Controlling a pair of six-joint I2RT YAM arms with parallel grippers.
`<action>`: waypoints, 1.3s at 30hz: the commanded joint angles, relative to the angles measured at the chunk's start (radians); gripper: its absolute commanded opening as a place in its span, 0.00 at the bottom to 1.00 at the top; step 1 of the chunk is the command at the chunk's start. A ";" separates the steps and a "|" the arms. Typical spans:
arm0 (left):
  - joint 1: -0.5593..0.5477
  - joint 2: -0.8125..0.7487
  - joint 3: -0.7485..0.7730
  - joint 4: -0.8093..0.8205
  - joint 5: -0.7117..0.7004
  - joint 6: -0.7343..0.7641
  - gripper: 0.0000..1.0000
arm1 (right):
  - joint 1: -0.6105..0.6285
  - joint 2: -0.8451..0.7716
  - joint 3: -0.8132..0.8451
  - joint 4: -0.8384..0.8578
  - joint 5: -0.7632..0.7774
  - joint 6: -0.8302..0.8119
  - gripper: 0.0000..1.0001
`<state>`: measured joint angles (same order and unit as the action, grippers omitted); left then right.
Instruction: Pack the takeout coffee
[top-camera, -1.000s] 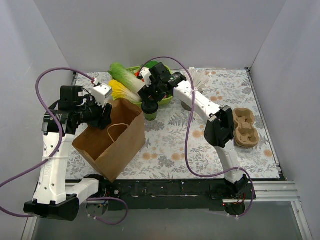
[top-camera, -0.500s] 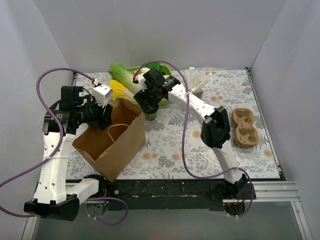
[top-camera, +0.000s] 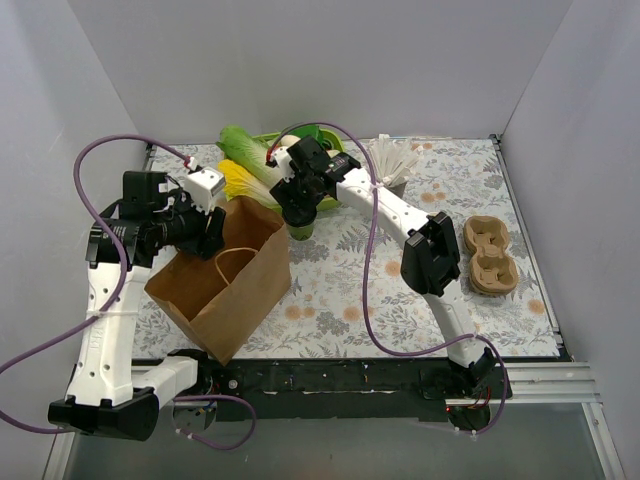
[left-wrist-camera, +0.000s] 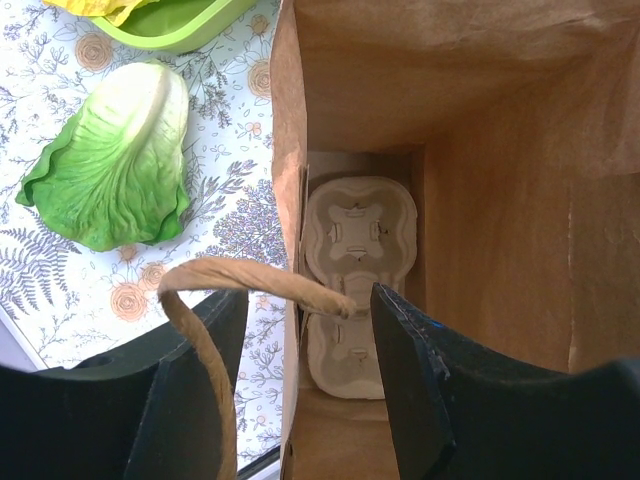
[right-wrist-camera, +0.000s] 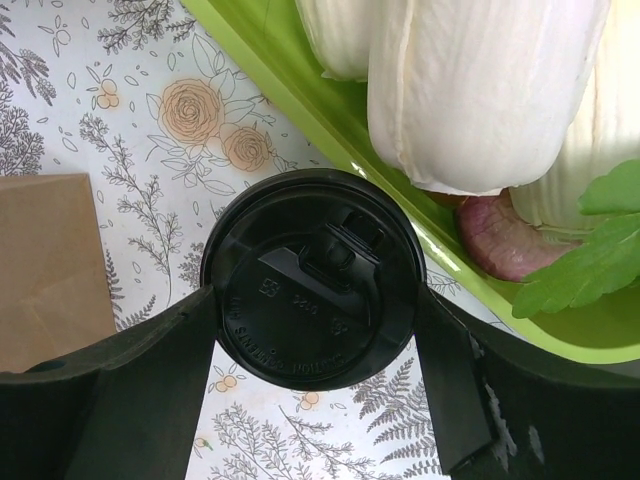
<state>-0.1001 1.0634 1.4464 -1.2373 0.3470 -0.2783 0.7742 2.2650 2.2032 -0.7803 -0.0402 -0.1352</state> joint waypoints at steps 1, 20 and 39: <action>0.003 0.006 0.002 0.013 0.017 0.001 0.53 | -0.006 -0.021 -0.011 -0.014 -0.036 -0.053 0.76; 0.003 -0.008 -0.075 0.130 0.190 0.039 0.56 | -0.088 -0.410 -0.361 -0.408 -0.437 -0.751 0.64; 0.003 -0.003 -0.101 0.202 0.296 -0.019 0.65 | -0.095 -0.688 -0.810 -0.203 -0.356 -0.917 0.80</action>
<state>-0.0998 1.0679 1.3472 -1.0626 0.5911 -0.2687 0.6819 1.6466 1.4284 -1.0428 -0.4034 -1.0397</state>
